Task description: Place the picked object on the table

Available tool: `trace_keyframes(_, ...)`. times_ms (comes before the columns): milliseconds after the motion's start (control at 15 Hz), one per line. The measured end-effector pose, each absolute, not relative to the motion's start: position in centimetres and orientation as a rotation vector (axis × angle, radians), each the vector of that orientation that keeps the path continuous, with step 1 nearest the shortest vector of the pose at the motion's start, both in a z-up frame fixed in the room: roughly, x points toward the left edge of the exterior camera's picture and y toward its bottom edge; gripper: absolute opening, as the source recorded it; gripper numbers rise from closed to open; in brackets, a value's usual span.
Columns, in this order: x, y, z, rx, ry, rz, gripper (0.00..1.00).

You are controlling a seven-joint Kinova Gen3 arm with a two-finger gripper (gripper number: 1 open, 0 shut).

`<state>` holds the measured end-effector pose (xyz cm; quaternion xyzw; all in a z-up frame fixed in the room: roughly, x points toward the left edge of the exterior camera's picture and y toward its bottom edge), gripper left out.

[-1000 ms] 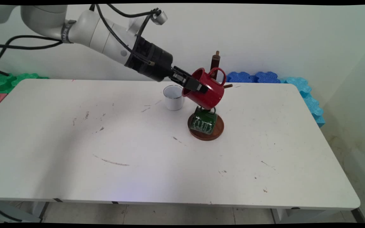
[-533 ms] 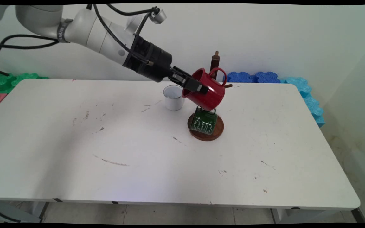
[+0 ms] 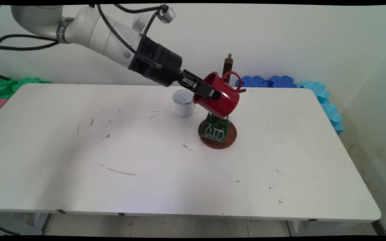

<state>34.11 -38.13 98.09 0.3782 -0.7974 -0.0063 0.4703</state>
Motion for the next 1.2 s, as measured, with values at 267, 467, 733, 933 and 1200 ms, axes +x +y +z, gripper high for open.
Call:
trace_keyframes(267, 33.8, -37.7, 98.4, 0.924, -1.957, -0.019, 0.0)
trace_keyframes(467, 33.6, -37.3, 98.5, 0.921, -1.963, -0.019, 0.0)
trace_keyframes(733, 33.4, -36.5, 98.8, 0.917, -1.975, -0.02, 0.0)
trace_keyframes(933, 33.3, -35.7, 98.9, 0.913, -1.985, -0.022, 0.0)
trace_keyframes(1200, 33.2, -34.5, 99.1, 0.906, -2.012, -0.015, 0.0)
